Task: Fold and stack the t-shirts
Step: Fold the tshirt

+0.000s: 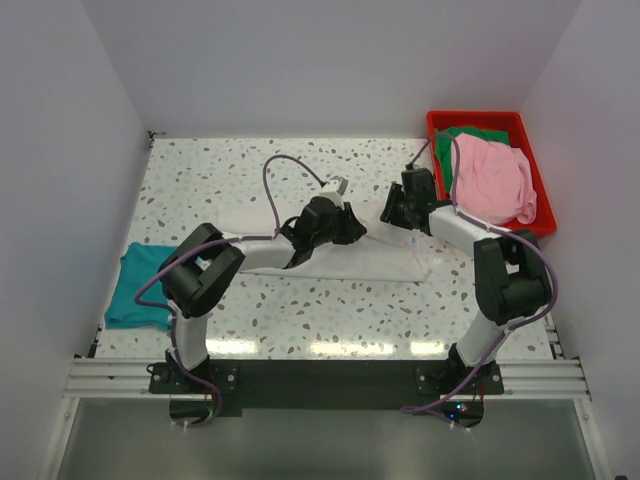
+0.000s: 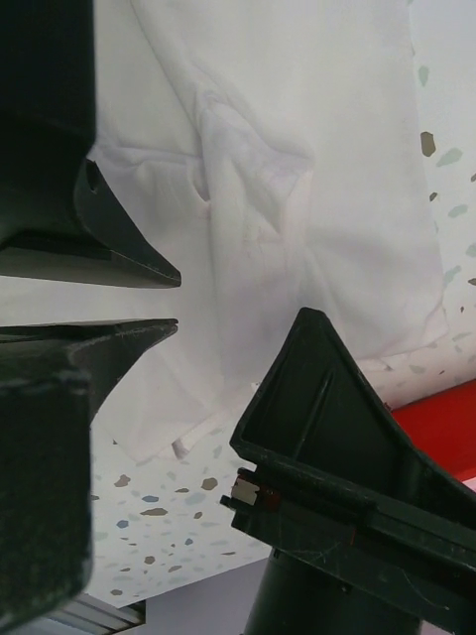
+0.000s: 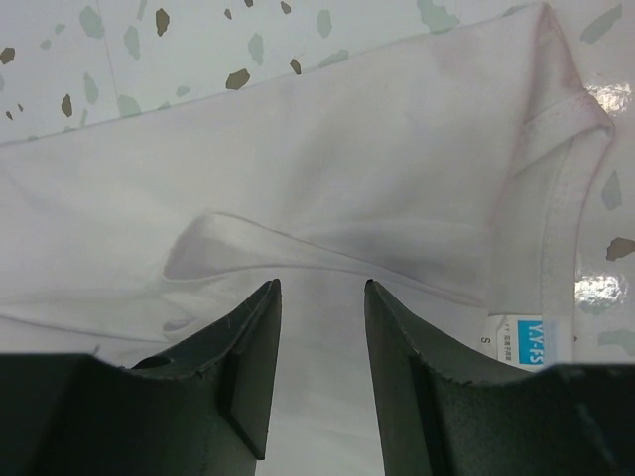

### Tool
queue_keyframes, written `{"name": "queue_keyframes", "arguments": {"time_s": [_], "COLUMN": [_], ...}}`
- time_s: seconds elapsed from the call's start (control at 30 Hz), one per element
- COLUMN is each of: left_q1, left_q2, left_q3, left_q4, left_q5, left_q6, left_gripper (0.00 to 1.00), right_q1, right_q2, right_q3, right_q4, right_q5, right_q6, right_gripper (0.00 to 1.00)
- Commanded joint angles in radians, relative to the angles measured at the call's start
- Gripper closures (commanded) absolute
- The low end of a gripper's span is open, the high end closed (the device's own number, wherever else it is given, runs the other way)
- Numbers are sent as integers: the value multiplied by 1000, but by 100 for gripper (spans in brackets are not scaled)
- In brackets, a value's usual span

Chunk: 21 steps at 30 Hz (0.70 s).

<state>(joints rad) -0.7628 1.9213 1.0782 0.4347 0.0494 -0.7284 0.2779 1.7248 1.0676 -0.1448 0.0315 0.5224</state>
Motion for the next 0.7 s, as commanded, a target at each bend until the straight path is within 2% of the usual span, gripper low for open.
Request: {"name": "queue_keyframes", "arguments": {"time_s": [0.0, 0.3, 0.67], "left_q1": [-6, -6, -6], "left_q2": [51, 128, 122], "left_q3": [45, 34, 19], "left_q4": [56, 9, 18], "left_q5": [32, -108, -105], "left_q6": [27, -14, -45], "left_gripper": [77, 79, 80], "right_q1": [-11, -19, -19], "right_q2": [-57, -57, -56], "right_q3": [45, 37, 45], "right_q4": [8, 8, 13], "right_q5": [8, 2, -19], "right_q6": [-9, -13, -30], "right_gripper": [57, 58, 58]}}
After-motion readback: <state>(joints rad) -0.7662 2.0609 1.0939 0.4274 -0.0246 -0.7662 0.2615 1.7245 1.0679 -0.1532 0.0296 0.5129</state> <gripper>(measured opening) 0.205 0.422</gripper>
